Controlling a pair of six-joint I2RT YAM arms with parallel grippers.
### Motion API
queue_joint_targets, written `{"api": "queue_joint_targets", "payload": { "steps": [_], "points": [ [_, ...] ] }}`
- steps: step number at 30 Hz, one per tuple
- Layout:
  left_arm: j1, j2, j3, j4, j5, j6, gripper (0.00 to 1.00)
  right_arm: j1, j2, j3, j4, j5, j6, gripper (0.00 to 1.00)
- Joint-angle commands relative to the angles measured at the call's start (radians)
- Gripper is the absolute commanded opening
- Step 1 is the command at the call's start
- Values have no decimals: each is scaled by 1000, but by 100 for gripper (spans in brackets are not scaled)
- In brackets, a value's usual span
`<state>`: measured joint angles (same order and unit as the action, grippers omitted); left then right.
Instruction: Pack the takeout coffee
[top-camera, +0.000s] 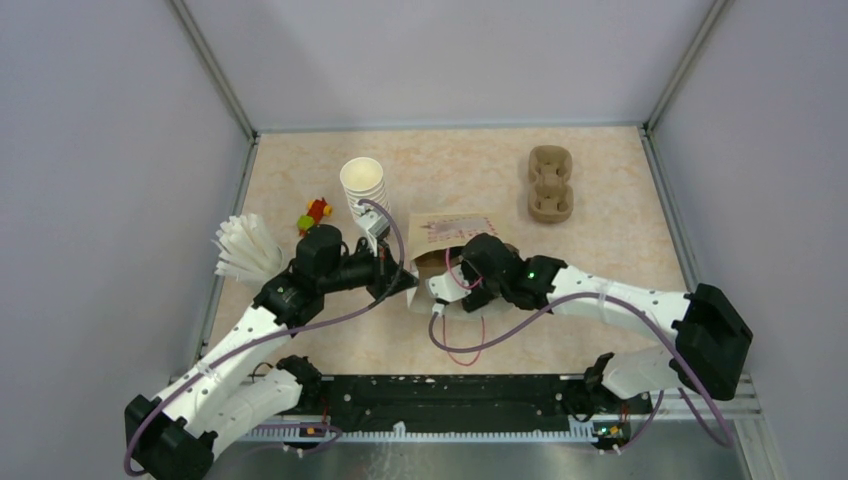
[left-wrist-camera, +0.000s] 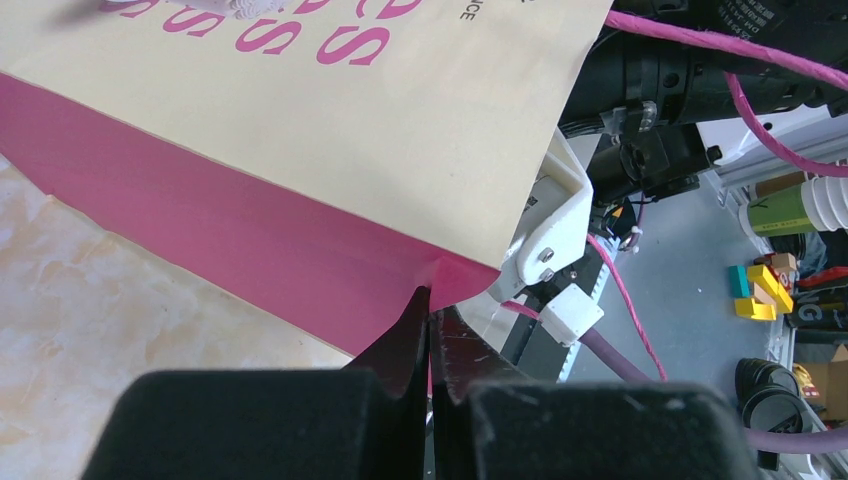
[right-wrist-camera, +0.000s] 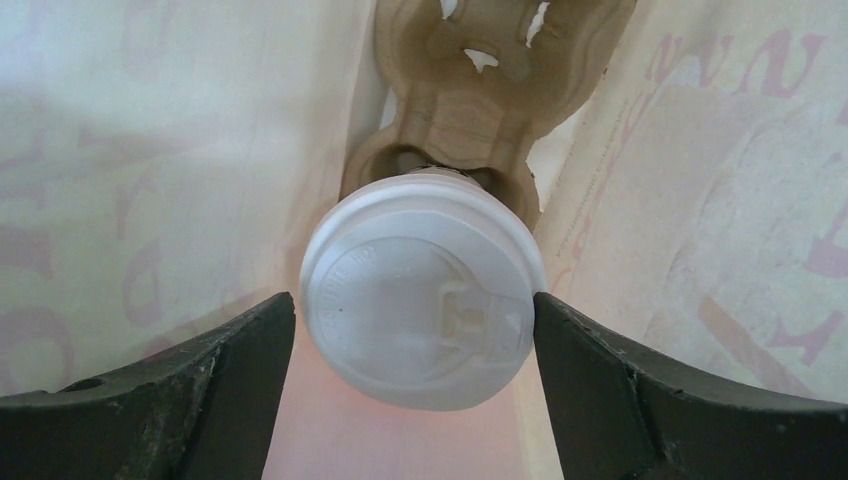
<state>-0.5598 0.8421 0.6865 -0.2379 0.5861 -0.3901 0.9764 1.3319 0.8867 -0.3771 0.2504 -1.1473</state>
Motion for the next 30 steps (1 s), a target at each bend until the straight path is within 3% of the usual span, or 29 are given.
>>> {"api": "queue_joint_targets", "payload": {
  "steps": [1,30],
  "points": [
    [-4,-14,32,33,4,6,0,-14,-25,47,-79,-49,17,86],
    [-4,50,87,26,21,-3,0,-14,-61,148,-216,-112,46,83]
  ]
}}
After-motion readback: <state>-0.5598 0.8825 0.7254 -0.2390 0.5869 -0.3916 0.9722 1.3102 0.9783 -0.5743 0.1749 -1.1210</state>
